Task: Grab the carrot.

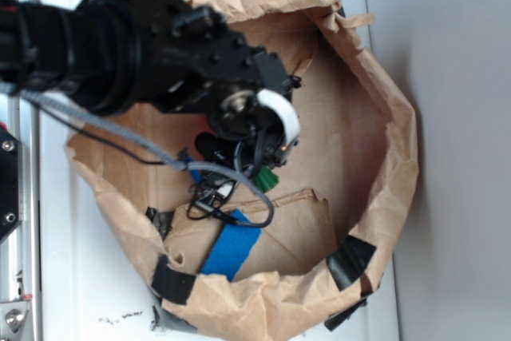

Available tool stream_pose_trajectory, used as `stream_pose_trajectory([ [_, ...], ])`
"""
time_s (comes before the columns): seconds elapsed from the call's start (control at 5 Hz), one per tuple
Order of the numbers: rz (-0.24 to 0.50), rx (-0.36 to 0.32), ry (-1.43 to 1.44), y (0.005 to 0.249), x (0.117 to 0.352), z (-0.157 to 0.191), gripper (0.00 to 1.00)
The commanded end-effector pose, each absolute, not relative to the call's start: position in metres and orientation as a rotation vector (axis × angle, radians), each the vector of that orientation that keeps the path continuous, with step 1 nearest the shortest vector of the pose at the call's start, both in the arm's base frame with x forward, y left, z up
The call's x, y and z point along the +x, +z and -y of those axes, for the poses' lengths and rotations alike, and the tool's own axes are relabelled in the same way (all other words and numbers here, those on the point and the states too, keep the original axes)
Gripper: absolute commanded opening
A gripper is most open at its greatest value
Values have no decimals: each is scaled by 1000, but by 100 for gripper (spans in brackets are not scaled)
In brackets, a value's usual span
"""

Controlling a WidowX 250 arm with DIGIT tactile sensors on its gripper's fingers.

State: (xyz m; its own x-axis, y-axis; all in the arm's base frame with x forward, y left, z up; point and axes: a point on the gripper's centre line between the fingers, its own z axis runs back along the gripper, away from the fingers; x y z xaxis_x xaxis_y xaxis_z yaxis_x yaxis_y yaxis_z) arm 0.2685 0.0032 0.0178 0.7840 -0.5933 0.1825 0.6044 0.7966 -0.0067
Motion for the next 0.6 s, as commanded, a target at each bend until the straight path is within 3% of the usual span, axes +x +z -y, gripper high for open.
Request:
stream_pose_trajectory([
  [0.0, 187, -155, -653, 64, 240, 19, 0],
  [0.2, 217, -272, -601, 116, 272, 10, 0],
  [0.4, 241, -322, -591, 157, 268, 7, 0],
])
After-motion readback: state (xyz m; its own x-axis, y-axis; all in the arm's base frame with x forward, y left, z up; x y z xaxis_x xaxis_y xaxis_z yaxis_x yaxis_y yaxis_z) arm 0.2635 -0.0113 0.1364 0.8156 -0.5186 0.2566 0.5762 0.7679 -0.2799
